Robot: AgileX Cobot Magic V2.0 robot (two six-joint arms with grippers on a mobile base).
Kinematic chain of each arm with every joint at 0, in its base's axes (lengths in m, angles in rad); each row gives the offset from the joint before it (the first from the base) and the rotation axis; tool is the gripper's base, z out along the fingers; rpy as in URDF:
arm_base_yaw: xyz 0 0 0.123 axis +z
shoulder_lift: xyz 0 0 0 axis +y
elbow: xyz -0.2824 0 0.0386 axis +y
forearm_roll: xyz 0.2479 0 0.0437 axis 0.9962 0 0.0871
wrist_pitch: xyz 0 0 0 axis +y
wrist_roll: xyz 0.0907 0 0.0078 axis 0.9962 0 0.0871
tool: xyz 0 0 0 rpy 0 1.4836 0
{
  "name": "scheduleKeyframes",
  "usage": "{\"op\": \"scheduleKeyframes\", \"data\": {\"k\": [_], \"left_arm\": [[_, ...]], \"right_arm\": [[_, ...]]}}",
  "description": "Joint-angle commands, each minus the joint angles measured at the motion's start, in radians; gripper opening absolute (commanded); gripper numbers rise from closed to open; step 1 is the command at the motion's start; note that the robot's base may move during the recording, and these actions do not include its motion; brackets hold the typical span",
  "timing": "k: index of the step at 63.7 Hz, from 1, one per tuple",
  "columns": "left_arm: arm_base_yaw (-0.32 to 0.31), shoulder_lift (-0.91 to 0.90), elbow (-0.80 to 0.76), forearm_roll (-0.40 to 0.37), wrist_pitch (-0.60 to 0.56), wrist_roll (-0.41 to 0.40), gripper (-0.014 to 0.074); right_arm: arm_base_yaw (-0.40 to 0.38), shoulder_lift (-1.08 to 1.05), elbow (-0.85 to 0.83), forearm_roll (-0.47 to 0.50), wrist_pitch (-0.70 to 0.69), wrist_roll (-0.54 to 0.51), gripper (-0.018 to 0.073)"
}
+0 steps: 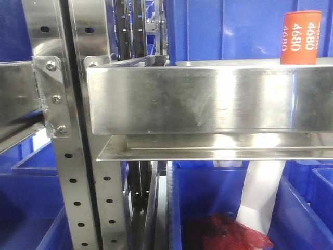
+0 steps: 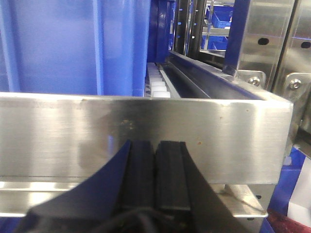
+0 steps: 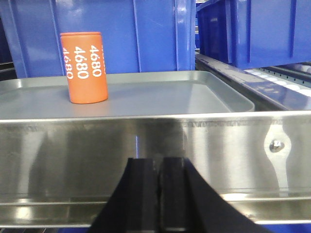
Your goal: Grab orange capacitor from left shelf to right conveyor
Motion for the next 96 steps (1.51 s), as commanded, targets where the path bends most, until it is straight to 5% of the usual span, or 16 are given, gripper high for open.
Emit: {"op": "scheduleKeyframes", "data": {"k": [1, 13, 27, 49, 69, 96], "left_arm": [[-0.004, -0.011, -0.004, -0.002, -0.088, -0.001, -0.0127], [-0.004, -0.011, -0.004, -0.002, -0.088, -0.001, -0.0127], [-0.004, -0.011, -0.004, -0.002, -0.088, -0.001, -0.0127], [-0.004, -0.011, -0.004, -0.002, -0.088, -0.001, -0.0127], [-0.004, -0.011, -0.004, -0.002, -0.088, -0.001, -0.0127], [-0.004, -0.011, -0.004, -0.002, -0.088, -0.001, -0.0127]], "right_arm": [[-0.005, -0.014, -0.005, 0.001, -0.115, -0.009, 0.0055], [-0.005, -0.012, -0.050, 0.001, -0.162, 0.004, 0.0055], [-0.004, 0.132, -0.353, 0.001, 0.009, 0.004, 0.0082], [0.093, 0.560, -0.604, -0.011, 0.040, 0.004, 0.0625], [0.273, 0.831, -0.625, -0.013, -0.115, 0.004, 0.0623], [0.277, 1.151, -0.625, -0.013, -0.483, 0.004, 0.0623]]}}
